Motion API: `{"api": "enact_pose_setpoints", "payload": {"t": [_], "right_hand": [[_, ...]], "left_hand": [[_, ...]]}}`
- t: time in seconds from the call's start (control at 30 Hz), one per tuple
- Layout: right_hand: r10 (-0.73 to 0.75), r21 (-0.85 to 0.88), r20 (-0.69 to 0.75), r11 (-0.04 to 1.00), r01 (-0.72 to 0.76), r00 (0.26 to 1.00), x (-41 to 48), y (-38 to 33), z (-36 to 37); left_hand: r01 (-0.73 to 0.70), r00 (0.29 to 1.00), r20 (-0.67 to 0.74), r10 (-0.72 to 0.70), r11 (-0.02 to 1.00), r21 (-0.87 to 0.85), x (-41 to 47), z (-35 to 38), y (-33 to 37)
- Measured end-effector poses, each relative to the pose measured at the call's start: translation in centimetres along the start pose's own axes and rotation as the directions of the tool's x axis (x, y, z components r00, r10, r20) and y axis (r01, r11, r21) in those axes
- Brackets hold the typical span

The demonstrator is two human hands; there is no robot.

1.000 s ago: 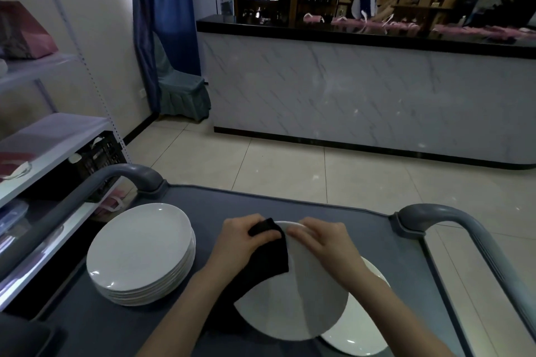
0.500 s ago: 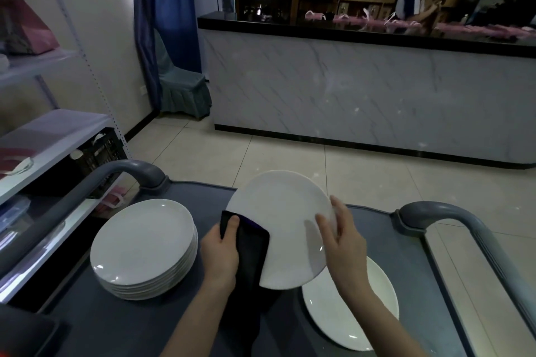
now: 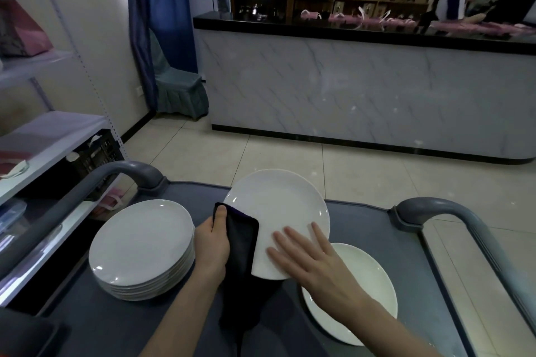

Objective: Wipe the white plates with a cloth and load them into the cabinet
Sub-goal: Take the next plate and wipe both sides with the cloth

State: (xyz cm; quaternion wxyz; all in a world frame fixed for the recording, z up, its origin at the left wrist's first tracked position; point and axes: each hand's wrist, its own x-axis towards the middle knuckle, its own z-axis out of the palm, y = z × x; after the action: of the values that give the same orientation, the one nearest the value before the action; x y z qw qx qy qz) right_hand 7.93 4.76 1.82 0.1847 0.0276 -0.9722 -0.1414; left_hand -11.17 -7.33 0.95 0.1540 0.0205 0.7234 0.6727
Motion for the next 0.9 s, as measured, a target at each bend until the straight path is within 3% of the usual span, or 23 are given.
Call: {"api": "enact_pose_setpoints", "payload": {"t": [0.13, 0.2, 0.27, 0.33, 0.4, 0.47, 0.53, 0.6, 0.63, 0.67, 0.73, 0.8, 0.9], "right_hand": [[0.020, 0.065, 0.037, 0.998, -0.022, 0.999, -0.1, 0.3, -0.3], [0.122, 0.192, 0.098, 0.972, -0.139, 0.988, 0.0, 0.1, -0.1], [0.279, 0.414, 0.194, 0.846, -0.336, 0.941, 0.0, -0.2, 0.3], [0.458, 0.628, 0.296, 0.569, -0.532, 0.839, 0.2, -0.6, 0.0], [0.612, 0.768, 0.360, 0.234, -0.596, 0.704, 0.2, -0.9, -0.4], [0.660, 0.837, 0.461, -0.099, -0.539, 0.594, 0.2, -1.0, -0.8], [0.630, 0.838, 0.542, -0.348, -0.421, 0.556, 0.4, -1.4, -1.4], [0.605, 0.801, 0.593, -0.506, -0.319, 0.531, 0.8, -1.4, -1.9], [0.602, 0.786, 0.606, -0.554, -0.275, 0.520, 1.0, -1.1, -2.2], [0.604, 0.774, 0.612, -0.590, -0.231, 0.511, 1.1, -0.9, -2.4], [0.603, 0.755, 0.612, -0.638, -0.150, 0.512, 1.1, -0.3, -2.9], [0.597, 0.742, 0.609, -0.661, -0.110, 0.522, 1.1, 0.2, -3.1], [0.589, 0.726, 0.611, -0.684, -0.077, 0.528, 1.2, 0.7, -3.2]], "left_hand": [[0.085, 0.994, 0.074, -0.083, 0.996, -0.015, 1.0, -0.2, 0.1], [0.093, 0.993, 0.079, -0.091, 0.996, -0.012, 1.3, -0.3, -0.1], [0.079, 0.997, 0.030, -0.078, 0.997, -0.021, 1.4, -0.3, -0.6], [0.061, 0.997, -0.053, -0.062, 0.998, -0.028, 1.1, 0.0, -1.1], [0.047, 0.994, -0.097, -0.052, 0.997, -0.053, 0.3, 0.7, -1.1], [0.058, 0.995, -0.072, -0.064, 0.995, -0.080, -1.0, 1.9, -0.7], [0.070, 0.994, 0.094, -0.061, 0.993, -0.092, -2.5, 3.1, -0.4], [-0.041, 0.937, 0.345, 0.051, 0.999, -0.034, -4.2, 3.7, -0.7], [-0.166, 0.879, 0.460, 0.124, 0.985, 0.053, -4.8, 3.6, -1.0], [-0.332, 0.808, 0.555, 0.195, 0.930, 0.156, -5.3, 3.4, -1.5], [-0.632, 0.664, 0.678, 0.316, 0.722, 0.282, -5.4, 2.7, -2.7], [-0.741, 0.580, 0.721, 0.378, 0.612, 0.276, -5.9, 2.2, -2.9], [-0.780, 0.513, 0.755, 0.409, 0.589, 0.211, -7.3, 2.4, -2.5]]}}
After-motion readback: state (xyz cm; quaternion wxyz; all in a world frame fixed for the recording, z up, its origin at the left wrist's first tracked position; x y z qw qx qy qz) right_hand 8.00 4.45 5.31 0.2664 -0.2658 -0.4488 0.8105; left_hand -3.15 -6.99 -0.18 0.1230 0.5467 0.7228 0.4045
